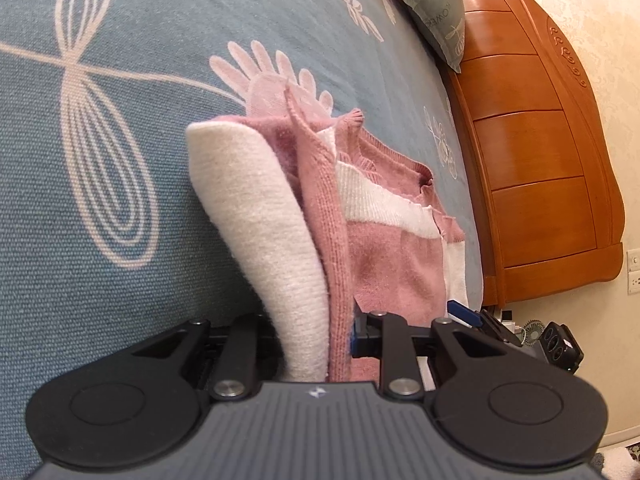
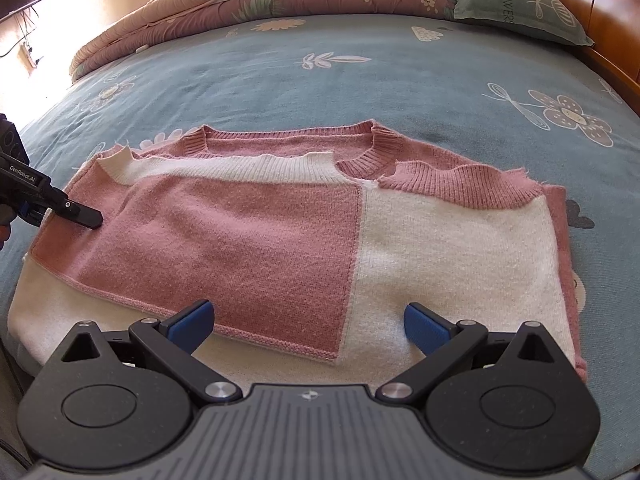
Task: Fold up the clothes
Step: 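Lift the gripped sweater side edge with the left tool, then fold the held sweater side over the body with the left tool and open it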
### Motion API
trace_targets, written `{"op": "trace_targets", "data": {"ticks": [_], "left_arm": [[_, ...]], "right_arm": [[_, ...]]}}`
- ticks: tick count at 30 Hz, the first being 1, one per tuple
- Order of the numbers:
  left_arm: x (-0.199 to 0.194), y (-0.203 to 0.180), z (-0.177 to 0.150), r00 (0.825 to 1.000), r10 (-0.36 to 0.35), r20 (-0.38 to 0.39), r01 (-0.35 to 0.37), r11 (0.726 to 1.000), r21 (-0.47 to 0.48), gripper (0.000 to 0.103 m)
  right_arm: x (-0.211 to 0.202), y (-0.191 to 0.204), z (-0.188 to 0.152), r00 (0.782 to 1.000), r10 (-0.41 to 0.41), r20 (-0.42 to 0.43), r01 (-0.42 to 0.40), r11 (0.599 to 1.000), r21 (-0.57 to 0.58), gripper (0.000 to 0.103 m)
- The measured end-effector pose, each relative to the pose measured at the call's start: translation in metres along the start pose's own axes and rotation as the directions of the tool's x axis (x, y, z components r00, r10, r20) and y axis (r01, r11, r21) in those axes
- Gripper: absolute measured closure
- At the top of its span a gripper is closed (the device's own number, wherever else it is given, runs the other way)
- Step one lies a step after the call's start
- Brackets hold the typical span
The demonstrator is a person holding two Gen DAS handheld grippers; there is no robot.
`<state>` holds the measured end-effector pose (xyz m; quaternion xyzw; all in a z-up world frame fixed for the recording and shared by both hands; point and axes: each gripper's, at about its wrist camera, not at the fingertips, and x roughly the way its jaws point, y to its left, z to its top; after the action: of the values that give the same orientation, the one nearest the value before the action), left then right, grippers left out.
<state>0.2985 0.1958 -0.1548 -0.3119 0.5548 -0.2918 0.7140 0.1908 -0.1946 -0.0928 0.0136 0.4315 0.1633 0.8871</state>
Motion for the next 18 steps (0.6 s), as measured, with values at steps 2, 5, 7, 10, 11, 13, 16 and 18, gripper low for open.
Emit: {"op": "trace_targets", "data": {"ticks": [2, 5, 7, 10, 11, 13, 16, 18], "left_arm": [[0.000, -0.008, -0.001, 0.999, 0.035, 0.008, -0.035, 0.999, 0.021, 0.078], [-0.001, -0.015, -0.003, 0.998, 0.063, 0.017, -0.064, 0.997, 0.037, 0.078], [0.010, -0.034, 0.008, 0.997, 0.074, 0.026, -0.075, 0.997, 0.035, 0.078], [0.007, -0.033, 0.001, 0.996, 0.072, 0.045, -0.074, 0.997, 0.030, 0.079], [0.005, -0.025, -0.003, 0.996, 0.068, 0.049, -0.070, 0.997, 0.024, 0.079], [0.004, -0.021, -0.004, 0.997, 0.063, 0.055, -0.064, 0.998, 0.017, 0.079], [0.003, -0.019, -0.005, 0.996, 0.062, 0.058, -0.063, 0.998, 0.013, 0.079], [0.005, -0.020, -0.005, 0.996, 0.062, 0.060, -0.063, 0.998, 0.013, 0.079]], "right_arm": [[-0.010, 0.000, 0.005, 0.997, 0.065, 0.044, -0.066, 0.998, 0.024, 0.000], [-0.017, 0.007, 0.018, 0.985, 0.146, 0.093, -0.149, 0.988, 0.029, 0.000], [-0.011, 0.016, 0.026, 0.976, 0.197, 0.091, -0.199, 0.980, 0.022, 0.000], [0.003, 0.032, 0.034, 0.960, 0.271, 0.076, -0.273, 0.962, 0.015, 0.000], [0.010, 0.038, 0.034, 0.953, 0.296, 0.069, -0.298, 0.954, 0.015, 0.000], [0.023, 0.046, 0.035, 0.940, 0.338, 0.055, -0.340, 0.940, 0.022, 0.000], [0.050, 0.051, 0.037, 0.950, 0.313, 0.016, -0.313, 0.948, 0.052, 0.000], [0.056, 0.052, 0.041, 0.955, 0.293, 0.037, -0.295, 0.955, 0.044, 0.000]]}}
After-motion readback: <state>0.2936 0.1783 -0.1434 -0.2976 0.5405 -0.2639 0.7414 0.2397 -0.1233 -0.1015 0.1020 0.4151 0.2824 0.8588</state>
